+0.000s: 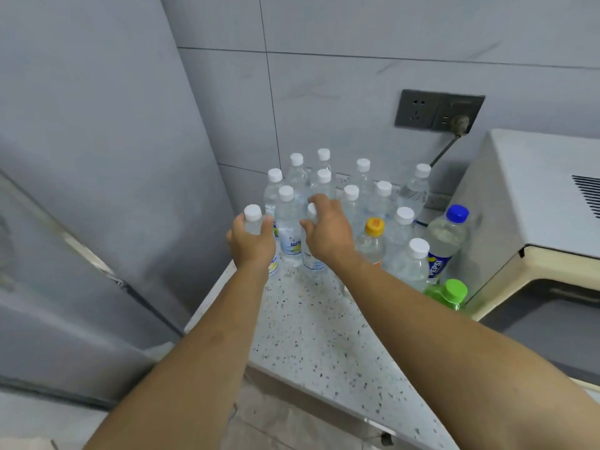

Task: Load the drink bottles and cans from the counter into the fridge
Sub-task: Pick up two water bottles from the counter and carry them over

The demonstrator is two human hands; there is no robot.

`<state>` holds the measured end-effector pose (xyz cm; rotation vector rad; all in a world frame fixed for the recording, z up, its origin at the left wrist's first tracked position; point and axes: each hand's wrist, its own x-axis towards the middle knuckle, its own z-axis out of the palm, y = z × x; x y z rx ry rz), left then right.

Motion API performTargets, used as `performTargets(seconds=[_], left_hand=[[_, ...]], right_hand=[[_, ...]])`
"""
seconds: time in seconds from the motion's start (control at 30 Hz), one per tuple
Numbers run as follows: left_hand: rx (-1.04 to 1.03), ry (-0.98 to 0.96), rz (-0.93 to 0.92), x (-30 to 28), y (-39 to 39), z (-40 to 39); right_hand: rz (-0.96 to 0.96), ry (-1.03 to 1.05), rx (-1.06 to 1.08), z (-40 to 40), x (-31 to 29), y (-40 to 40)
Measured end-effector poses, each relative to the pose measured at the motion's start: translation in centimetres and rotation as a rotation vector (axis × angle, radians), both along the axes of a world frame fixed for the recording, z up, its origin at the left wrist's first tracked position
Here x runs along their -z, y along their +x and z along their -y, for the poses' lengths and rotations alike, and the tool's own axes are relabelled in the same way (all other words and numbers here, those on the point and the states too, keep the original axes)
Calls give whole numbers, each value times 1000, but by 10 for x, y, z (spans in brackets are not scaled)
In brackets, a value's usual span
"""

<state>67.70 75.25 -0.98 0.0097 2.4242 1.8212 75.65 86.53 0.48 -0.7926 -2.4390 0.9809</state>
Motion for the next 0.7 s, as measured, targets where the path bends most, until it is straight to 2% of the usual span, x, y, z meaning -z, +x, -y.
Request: performTargets(seconds=[0.17,0.4,0.57,0.7], left_hand=[[44,5,-199,13,37,19],[111,46,-237,7,89,54],[223,-37,-253,19,123,68],[285,-81,-201,42,137,77]], right_hand=[[-127,-92,-21,18,13,34],[-351,-87,-14,30,16,110],[-258,-124,-87,31,21,137],[-292,-199,-71,31,38,163]])
